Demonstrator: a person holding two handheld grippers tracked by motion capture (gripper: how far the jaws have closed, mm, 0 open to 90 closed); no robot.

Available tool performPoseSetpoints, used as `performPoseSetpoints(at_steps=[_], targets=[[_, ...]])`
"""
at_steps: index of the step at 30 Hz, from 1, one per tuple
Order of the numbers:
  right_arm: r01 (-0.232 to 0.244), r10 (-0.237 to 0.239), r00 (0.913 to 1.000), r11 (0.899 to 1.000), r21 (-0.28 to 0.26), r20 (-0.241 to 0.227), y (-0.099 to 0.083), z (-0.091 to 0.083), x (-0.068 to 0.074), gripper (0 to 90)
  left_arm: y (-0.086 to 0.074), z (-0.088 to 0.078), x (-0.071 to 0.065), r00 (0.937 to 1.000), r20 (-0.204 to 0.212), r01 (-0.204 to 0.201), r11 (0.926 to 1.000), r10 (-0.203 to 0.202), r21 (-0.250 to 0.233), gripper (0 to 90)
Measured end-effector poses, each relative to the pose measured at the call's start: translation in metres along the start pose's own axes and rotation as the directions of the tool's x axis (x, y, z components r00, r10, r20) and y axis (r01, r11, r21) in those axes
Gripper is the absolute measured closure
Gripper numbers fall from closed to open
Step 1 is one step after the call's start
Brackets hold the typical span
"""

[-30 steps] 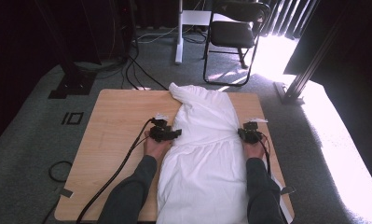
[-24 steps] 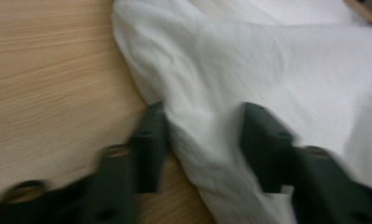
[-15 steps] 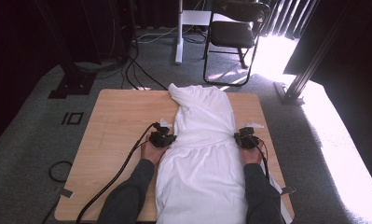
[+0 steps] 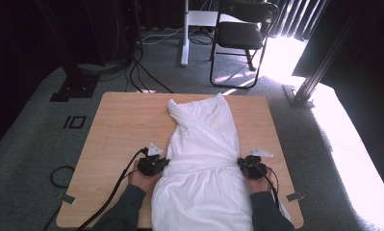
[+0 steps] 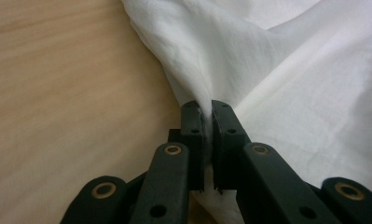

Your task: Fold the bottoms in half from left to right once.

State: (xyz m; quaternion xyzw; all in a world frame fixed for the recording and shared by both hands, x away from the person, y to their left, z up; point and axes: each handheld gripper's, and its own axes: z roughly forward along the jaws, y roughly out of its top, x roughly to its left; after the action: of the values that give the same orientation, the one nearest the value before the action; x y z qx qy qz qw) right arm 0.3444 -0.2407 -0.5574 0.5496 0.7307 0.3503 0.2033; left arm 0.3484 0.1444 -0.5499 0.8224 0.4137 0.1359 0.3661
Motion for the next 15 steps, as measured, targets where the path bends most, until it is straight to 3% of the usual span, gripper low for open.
performPoseSetpoints(at_steps=[5,12,15], targets=[[0.031,-0.031,0.9994,0.999,0.030,-0.014,-0.023,-0.026,0.015,87.8,-0.016,-0.017,-0.011,0.9995,0.009,-0.031,0.9993,0.031,0.018,85.0],[0.029,-0.027,0.9982,0.999,0.029,-0.054,-0.046,-0.048,0.023,87.5,-0.034,-0.035,-0.021,0.9977,0.033,-0.060,0.9976,0.059,0.034,83.1],[0.035,-0.033,0.9978,0.999,0.039,-0.058,-0.047,-0.050,0.024,85.7,-0.035,-0.034,-0.022,0.9954,0.040,-0.088,0.9961,0.087,0.010,69.5]])
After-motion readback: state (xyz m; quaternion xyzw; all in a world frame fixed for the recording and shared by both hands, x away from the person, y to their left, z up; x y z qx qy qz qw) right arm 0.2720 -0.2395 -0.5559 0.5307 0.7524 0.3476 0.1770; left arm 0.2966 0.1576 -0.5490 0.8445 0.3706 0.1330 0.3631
